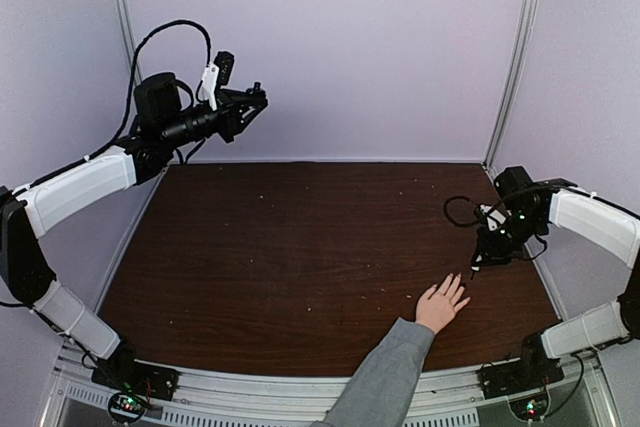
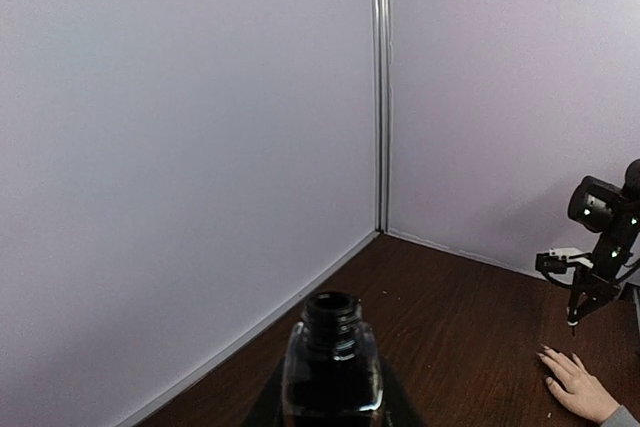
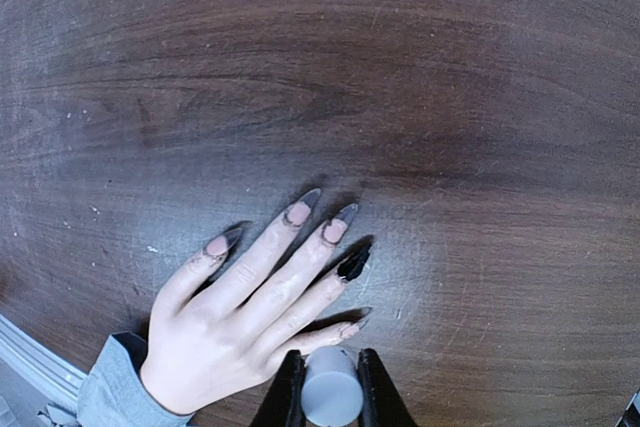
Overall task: Paint the nails
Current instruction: Paint the hand on the nail.
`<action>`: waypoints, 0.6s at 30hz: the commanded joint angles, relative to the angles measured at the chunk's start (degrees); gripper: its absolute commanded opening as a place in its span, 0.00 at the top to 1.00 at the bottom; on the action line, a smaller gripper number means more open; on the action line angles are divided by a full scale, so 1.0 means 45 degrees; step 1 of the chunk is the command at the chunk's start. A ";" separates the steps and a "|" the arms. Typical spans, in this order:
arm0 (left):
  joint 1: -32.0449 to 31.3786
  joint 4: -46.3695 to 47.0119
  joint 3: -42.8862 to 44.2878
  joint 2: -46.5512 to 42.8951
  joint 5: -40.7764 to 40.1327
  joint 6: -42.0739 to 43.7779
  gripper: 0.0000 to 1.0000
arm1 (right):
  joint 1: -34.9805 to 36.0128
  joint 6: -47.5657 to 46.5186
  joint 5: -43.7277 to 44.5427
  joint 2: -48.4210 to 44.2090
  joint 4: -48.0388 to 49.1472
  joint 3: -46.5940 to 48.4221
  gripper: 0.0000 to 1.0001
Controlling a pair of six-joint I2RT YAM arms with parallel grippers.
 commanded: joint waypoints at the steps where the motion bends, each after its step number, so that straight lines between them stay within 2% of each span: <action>1: 0.0123 0.0034 0.0464 0.0038 -0.0209 0.0081 1.00 | -0.0074 0.0157 0.0811 0.0312 0.0214 -0.0016 1.00; 18: 0.0256 -0.0423 0.1183 0.0543 -0.0083 0.0162 1.00 | -0.0094 -0.0179 0.0594 0.1537 0.1359 -0.0240 1.00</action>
